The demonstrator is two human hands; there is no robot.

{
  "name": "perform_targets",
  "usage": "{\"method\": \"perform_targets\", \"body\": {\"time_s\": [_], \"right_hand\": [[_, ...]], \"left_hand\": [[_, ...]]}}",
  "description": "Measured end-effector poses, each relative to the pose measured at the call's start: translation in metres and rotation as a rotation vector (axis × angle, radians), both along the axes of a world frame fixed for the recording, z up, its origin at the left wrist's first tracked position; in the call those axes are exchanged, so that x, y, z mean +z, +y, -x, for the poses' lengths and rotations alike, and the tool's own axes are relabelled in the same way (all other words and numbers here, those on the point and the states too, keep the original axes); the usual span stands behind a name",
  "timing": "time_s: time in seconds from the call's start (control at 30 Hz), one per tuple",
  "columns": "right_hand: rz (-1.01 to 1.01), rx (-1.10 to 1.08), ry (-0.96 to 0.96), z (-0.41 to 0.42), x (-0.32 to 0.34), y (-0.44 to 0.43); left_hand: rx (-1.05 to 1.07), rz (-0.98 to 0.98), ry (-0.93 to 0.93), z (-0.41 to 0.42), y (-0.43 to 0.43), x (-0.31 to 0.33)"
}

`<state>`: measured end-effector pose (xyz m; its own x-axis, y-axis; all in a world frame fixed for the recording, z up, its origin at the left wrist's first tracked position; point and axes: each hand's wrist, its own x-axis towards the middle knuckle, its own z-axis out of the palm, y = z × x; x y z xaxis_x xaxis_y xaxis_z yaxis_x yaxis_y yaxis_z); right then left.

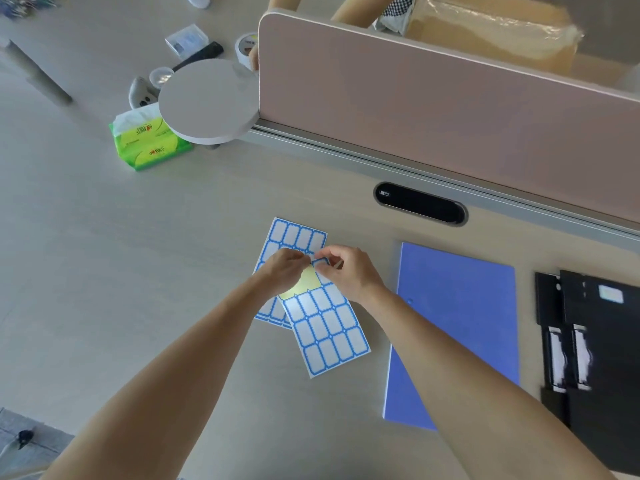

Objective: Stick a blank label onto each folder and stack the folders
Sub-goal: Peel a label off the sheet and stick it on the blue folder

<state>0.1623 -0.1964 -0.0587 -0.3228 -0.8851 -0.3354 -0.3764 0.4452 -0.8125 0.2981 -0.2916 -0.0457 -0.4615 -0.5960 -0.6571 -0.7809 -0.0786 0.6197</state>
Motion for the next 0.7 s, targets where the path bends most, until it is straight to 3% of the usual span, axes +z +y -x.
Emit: {"method": "perform_targets", "body": {"time_s": [0.27,0.4,0.5,0.6,0.7], "right_hand": [[-0.072,0.004,0.006,-0.001,0.003,-0.003],[-0.122,0.058,0.017,-0.004,0.005,-0.005],[-0.129,0.043,0.023,-0.003,0.004,-0.005],[-0.134,0.017,0.014,-0.002,0.004,-0.003],[-0.143,-0.005,0.015,0.001,0.004,-0.002]], "left_hand": [[0.004,0.043,-0.046,0.002,-0.004,-0.010],[-0.092,0.212,-0.095,-0.002,0.001,-0.010],[-0.140,0.330,-0.019,-0.009,0.003,-0.013],[-0.245,0.602,0.056,-0.017,0.005,-0.021],[-0.318,0.672,0.042,-0.019,0.009,-0.022]]}}
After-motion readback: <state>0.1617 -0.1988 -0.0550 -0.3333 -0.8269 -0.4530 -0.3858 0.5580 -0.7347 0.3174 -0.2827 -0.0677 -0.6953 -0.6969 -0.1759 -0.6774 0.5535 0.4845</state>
